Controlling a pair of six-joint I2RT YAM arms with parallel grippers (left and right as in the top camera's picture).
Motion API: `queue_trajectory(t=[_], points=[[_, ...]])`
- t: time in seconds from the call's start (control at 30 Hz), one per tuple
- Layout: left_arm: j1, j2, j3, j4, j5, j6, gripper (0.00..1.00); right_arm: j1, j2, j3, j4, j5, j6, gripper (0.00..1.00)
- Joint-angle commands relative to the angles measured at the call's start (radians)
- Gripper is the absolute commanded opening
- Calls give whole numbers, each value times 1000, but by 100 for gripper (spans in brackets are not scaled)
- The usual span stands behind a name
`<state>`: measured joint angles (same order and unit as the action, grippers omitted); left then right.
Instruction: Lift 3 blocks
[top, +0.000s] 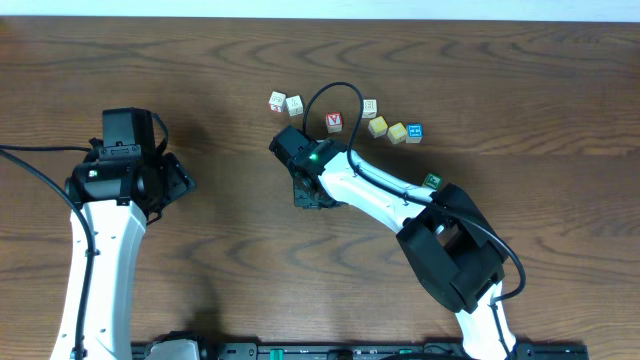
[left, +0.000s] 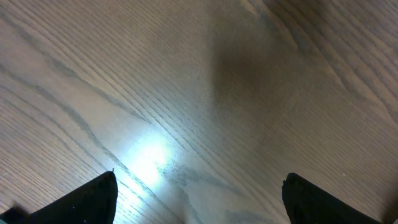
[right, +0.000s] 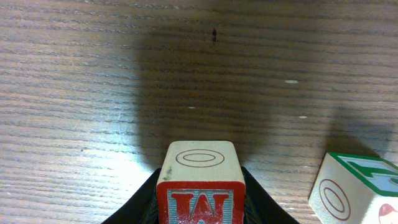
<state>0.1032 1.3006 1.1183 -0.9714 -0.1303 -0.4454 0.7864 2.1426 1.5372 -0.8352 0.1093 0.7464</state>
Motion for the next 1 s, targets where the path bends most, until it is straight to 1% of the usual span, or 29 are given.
queue_trajectory(t=[0.0,0.2,0.37,0.63,0.7,0.73,0.8,0.97], points=[[4,3,4,-4,-10,-5,85,-19,-3,4,-16,24,-15,27],[4,3,4,-4,-9,-5,85,-49,-3,5,-43,12,-14,25],[4,3,4,-4,-9,-5,85,-54,-3,5,-55,-36,-14,26],[4,3,4,-4,-9,-5,85,-59,-3,5,-56,-35,-14,29],[4,3,4,-4,-9,-5,85,-60,-3,5,-57,-35,-14,33],[4,3,4,-4,-9,-5,85,-59,-3,5,-57,-35,-14,40],[4,3,4,-4,-9,-5,85,-59,-3,8,-60,-35,-15,46],[4,3,4,-4,-9,-5,85,-59,-6,61,-127,-35,-27,50]])
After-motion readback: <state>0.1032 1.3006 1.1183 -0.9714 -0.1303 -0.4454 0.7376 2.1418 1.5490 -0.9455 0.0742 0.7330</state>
